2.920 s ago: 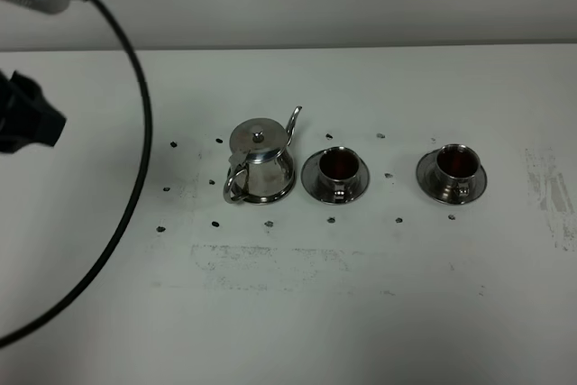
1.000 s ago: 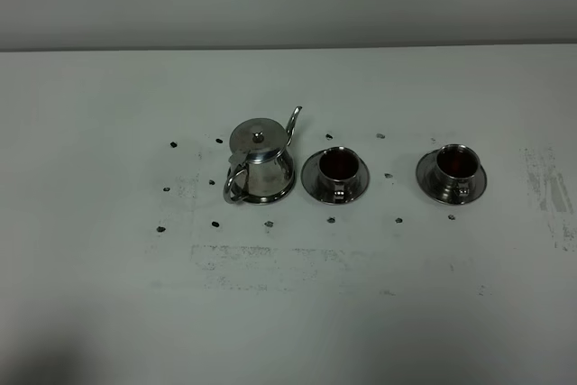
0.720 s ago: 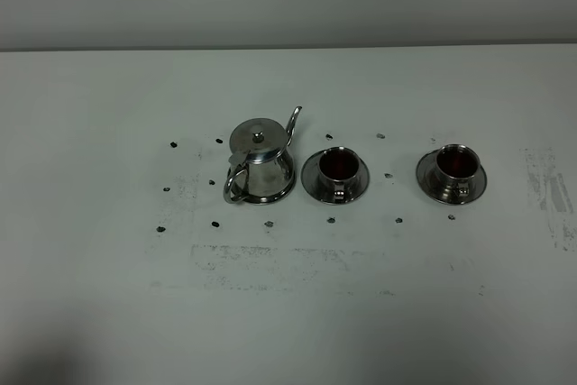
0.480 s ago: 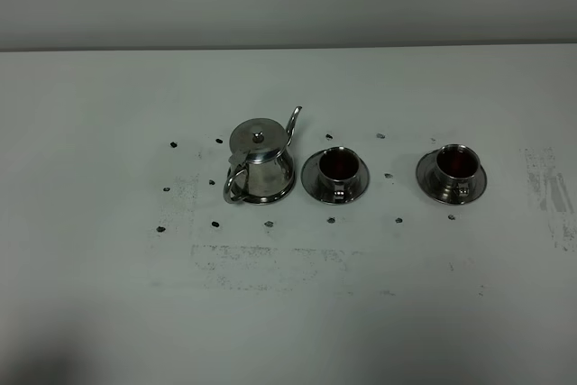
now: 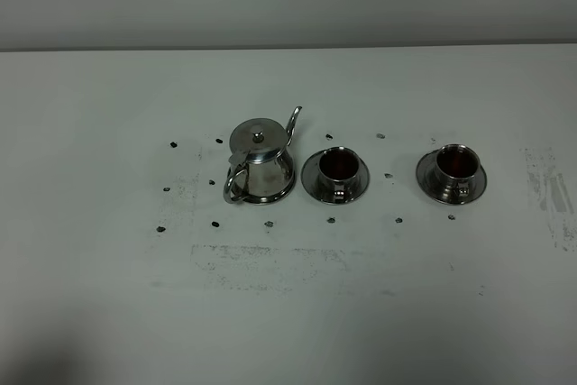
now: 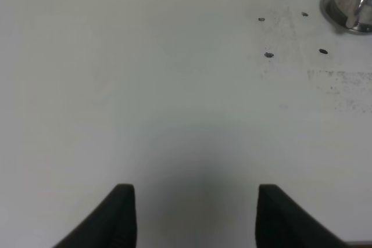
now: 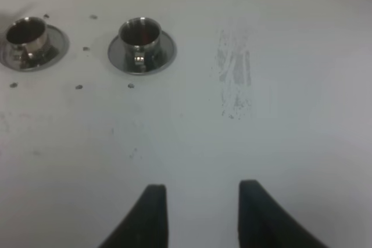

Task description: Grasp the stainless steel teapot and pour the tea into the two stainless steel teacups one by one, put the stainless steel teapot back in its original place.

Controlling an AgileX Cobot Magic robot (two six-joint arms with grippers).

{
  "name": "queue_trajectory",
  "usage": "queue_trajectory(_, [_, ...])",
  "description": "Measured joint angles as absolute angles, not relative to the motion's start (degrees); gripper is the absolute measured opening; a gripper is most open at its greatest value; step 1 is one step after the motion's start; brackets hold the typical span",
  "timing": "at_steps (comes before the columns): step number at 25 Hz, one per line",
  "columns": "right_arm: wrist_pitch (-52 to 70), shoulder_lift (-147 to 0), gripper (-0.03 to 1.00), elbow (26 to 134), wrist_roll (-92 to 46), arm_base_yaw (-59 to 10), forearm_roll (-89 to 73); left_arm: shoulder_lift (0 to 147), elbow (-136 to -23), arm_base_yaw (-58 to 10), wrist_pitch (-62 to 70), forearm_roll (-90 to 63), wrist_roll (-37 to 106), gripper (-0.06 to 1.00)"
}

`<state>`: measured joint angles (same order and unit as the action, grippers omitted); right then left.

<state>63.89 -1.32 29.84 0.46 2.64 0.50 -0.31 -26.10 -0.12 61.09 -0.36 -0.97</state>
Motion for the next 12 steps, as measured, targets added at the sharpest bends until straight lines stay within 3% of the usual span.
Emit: queue_trajectory(12, [63.89,-1.32,0.32,29.84,0.46,1.46,0.5,-0.31,-26.1,-0.12,61.09,-0.36,-0.97,0.47])
